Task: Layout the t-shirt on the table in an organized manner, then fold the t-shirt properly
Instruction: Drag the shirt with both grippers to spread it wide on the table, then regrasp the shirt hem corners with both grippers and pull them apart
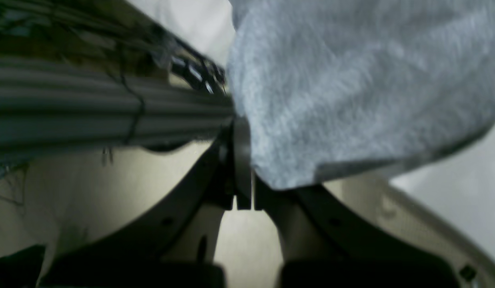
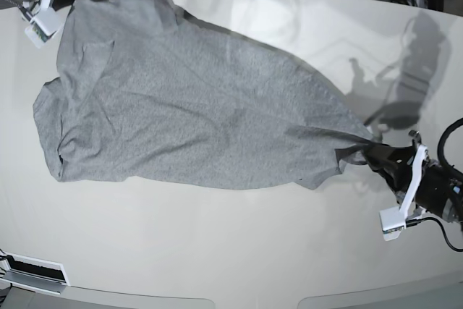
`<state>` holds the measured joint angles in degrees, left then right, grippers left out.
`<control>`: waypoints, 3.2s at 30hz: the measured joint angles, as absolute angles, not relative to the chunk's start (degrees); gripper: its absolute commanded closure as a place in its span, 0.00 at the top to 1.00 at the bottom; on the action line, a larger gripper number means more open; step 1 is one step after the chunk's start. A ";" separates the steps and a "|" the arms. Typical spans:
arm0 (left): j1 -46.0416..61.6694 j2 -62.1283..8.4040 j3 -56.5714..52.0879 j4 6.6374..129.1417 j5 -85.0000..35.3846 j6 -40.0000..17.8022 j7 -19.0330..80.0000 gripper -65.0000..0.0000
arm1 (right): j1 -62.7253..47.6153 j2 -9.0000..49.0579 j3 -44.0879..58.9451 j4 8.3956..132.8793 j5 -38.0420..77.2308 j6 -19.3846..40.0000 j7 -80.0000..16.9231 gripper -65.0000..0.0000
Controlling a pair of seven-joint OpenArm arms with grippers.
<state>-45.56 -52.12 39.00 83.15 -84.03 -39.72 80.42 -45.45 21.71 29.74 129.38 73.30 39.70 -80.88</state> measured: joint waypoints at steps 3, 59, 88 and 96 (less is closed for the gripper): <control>-44.71 -55.61 38.98 89.23 -84.05 -39.72 80.31 0.00 | -47.33 22.55 29.74 129.38 72.95 39.70 -80.84 0.00; -23.66 -60.58 30.39 92.16 -65.25 -31.81 67.75 0.37 | -64.93 32.64 29.74 134.45 70.67 39.70 -80.16 0.66; -21.93 -26.17 7.66 35.24 -72.31 -39.75 73.23 0.37 | -54.57 32.64 29.74 134.45 72.10 39.48 -80.42 0.66; -22.06 -23.00 7.51 35.64 -66.30 -37.98 64.07 0.00 | -54.59 32.53 29.74 134.45 74.19 39.48 -80.42 0.66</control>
<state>-22.06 -23.00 7.51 35.64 -66.30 -37.98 64.07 -54.59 32.53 29.74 134.45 74.19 39.48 -80.42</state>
